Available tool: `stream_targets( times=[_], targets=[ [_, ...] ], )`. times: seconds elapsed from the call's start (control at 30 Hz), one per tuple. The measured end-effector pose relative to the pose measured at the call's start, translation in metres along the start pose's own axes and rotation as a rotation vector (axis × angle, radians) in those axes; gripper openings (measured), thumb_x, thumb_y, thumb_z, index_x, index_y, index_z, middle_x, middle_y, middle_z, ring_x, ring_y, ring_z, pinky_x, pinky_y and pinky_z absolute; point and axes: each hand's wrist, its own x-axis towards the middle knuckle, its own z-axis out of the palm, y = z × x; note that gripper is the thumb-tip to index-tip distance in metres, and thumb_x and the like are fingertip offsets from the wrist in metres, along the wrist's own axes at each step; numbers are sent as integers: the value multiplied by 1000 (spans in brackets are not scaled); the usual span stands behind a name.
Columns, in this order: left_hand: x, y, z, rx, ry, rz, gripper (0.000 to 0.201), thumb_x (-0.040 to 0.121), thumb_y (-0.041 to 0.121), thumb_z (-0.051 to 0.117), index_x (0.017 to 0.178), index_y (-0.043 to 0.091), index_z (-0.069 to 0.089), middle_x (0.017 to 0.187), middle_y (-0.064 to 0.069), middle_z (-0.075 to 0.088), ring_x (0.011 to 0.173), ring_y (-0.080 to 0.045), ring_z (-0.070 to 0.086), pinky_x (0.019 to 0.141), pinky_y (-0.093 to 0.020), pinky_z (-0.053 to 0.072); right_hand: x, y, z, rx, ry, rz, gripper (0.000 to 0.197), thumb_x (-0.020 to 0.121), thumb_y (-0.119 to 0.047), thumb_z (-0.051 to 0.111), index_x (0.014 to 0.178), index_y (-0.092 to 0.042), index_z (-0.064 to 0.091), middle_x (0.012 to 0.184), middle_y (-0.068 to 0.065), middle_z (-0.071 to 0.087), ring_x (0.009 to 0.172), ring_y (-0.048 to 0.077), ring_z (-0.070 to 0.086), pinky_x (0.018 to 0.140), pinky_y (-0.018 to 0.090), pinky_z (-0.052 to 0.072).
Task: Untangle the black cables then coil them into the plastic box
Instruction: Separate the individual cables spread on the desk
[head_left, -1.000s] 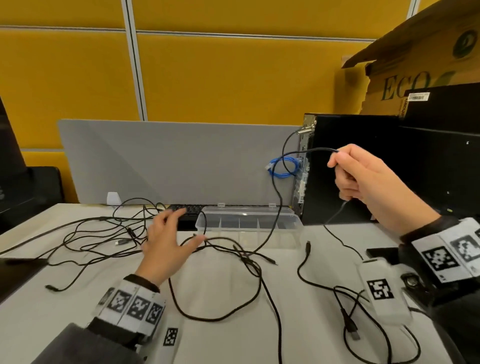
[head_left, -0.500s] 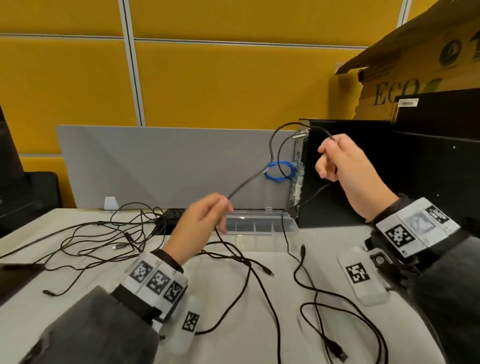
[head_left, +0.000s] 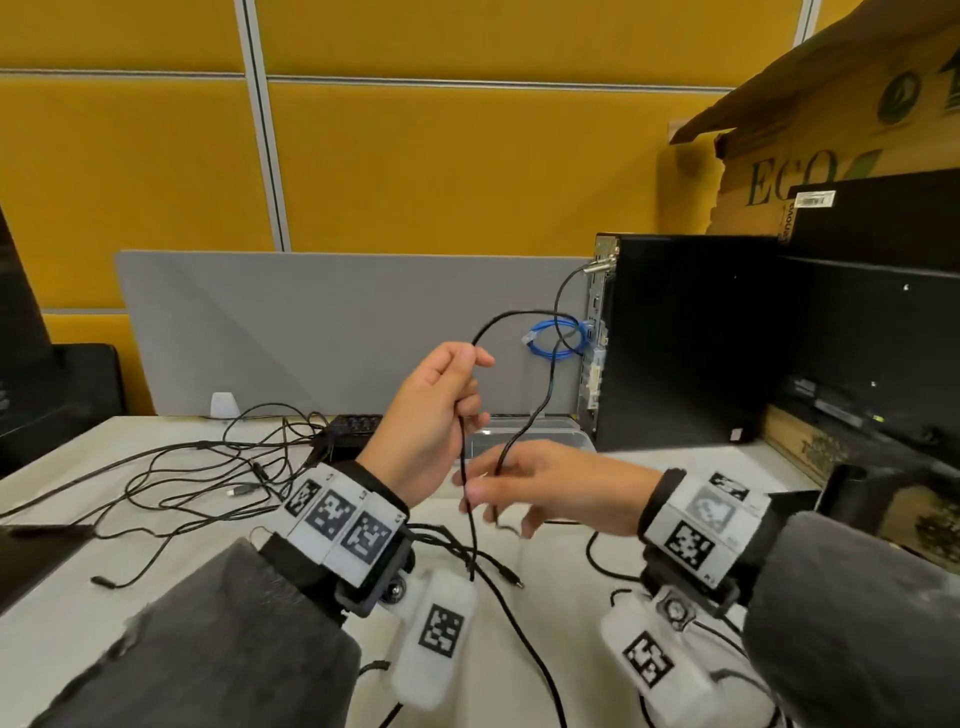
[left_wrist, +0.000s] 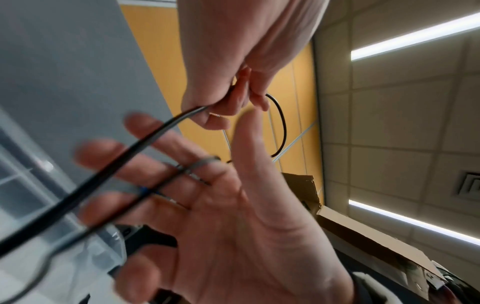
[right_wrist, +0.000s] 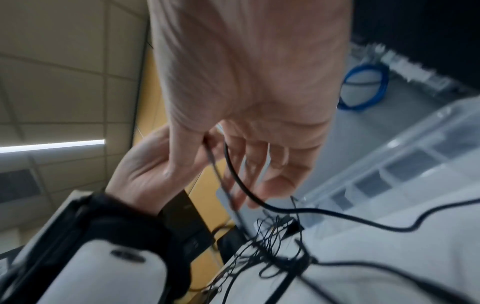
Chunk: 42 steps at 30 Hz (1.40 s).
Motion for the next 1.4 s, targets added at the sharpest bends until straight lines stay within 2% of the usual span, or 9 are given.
stream_targets(
  times=[0.23, 0.37, 0.6, 0.73, 0.9, 1.0, 1.17, 1.27, 1.4],
  targets=[
    [-16, -24, -29, 430, -82, -50, 17, 91, 40, 52, 106, 34, 50, 99, 6, 58, 90, -11, 58, 81, -28, 44, 4, 3, 5, 125, 152, -62, 25, 100, -21, 40, 89, -6, 57, 83, 14, 64, 72, 23, 63, 73, 33, 55],
    [-32, -41, -48, 850, -486, -298, 18, 97, 29, 43, 114, 27, 48, 76, 6, 58, 50, -2, 54, 55, -17, 44, -3, -7, -19, 180, 279, -125, 25, 100, -21, 37, 85, -9, 53, 73, 10, 63, 66, 20, 62, 69, 34, 56],
    [-15, -46, -88, 1206, -201, -298, 30, 101, 22, 32, 92, 21, 60, 64, 5, 43, 56, -5, 40, 50, -12, 32, -24, -16, -101, 347, 1061, -457, 24, 99, -16, 32, 80, -16, 47, 51, -1, 52, 49, 16, 51, 52, 27, 47],
    [-15, -52, -85, 1269, -230, -351, 24, 99, 28, 38, 112, 20, 57, 84, 8, 53, 74, -5, 49, 61, -9, 38, -42, -5, -111, -191, 823, -199, 24, 99, -23, 37, 84, -16, 54, 64, 1, 56, 60, 13, 54, 65, 29, 44],
    [-22, -62, -80, 1318, -412, -402, 56, 84, 53, 56, 134, 43, 31, 117, -1, 45, 108, -13, 48, 97, -28, 39, -50, 43, -97, -833, 173, 357, 26, 94, -34, 47, 76, -23, 61, 93, -2, 66, 84, 15, 60, 81, 27, 49],
    [-24, -66, -77, 1469, -470, -431, 66, 80, 61, 55, 137, 45, 26, 134, 1, 36, 125, -19, 41, 106, -42, 35, -51, 67, -79, -1035, -45, 541, 25, 93, -30, 47, 98, -15, 66, 108, 0, 62, 92, 15, 54, 78, 21, 41],
    [-31, -71, -60, 1382, -594, -438, 69, 78, 56, 62, 136, 48, 25, 136, 5, 31, 120, -17, 44, 104, -37, 39, -51, 97, -60, -891, -176, 600, 32, 86, -23, 62, 112, -13, 46, 108, 1, 50, 75, 8, 45, 38, 6, 39],
    [-32, -74, -57, 1396, -628, -476, 74, 76, 51, 67, 137, 49, 25, 136, 6, 31, 120, -16, 43, 103, -34, 39, -49, 107, -60, -861, -196, 566, 57, 76, -18, 73, 122, -25, 39, 109, -2, 51, 84, 13, 50, 56, 16, 43],
    [-36, -83, -54, 1486, -684, -590, 65, 76, 42, 69, 132, 41, 37, 131, 3, 40, 120, -17, 44, 99, -33, 41, -41, 112, -59, -1113, -198, 492, 27, 90, -26, 52, 112, -11, 58, 112, 8, 61, 102, 25, 56, 85, 33, 45]
  ],
)
